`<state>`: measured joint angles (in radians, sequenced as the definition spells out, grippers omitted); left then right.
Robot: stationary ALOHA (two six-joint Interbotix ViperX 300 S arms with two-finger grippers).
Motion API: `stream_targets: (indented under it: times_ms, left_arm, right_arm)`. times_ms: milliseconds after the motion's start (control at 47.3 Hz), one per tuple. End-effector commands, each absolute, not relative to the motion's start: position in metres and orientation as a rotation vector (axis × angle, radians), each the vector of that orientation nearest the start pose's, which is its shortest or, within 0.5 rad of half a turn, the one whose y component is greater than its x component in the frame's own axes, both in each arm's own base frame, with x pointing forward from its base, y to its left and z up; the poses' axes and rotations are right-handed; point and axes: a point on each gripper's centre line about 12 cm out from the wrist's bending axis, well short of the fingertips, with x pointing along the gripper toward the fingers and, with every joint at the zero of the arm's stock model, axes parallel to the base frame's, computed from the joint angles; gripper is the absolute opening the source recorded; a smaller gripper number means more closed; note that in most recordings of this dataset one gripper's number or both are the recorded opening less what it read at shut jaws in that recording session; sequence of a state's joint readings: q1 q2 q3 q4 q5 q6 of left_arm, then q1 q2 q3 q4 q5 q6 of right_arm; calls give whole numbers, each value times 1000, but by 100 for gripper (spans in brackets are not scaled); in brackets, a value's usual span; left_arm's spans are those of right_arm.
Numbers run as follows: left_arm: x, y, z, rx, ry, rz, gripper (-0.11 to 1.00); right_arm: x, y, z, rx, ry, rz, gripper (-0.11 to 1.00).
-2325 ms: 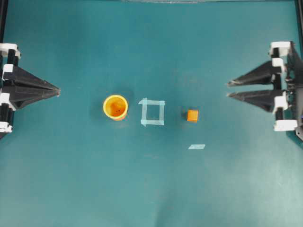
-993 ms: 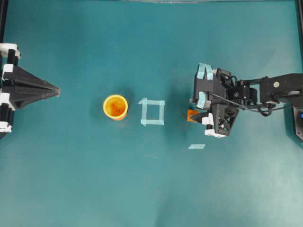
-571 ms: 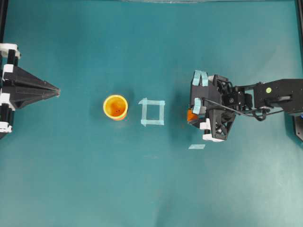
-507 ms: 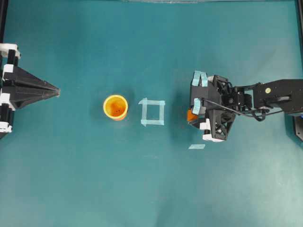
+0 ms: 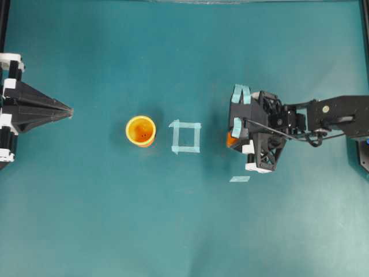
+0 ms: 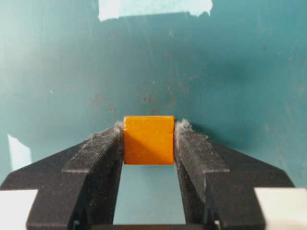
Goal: Move the block backward with right arm.
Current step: 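Close the right gripper on the orange cube, then lift the orange cube and carry it backward toward the far edge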
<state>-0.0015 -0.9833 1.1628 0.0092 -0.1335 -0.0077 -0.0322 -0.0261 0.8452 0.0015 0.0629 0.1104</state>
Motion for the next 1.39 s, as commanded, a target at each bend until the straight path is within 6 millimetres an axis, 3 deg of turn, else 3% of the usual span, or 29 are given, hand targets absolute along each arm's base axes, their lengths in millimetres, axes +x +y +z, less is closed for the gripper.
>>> stream_targets:
  times_ms: [0,444,676,1099,1374]
  left_arm:
    - [198,-1,297,4,12,-5,0]
    - [198,-1,298,4,9,-5,0]
    - [198,-1,298,4,9,-5,0]
    - [198,-1,301,4,2,-5,0]
    - [198,-1,301,4,2,-5,0]
  right_arm:
    - [342,-11,151,113,808,-73,40]
    - [341,-12,218,118,777,-77,40]
    - [344,-14,232,122,784,-83,40]
    - [344,-61,242,175,769,-212,40]
    - [341,-113,245,194,753,-340,40]
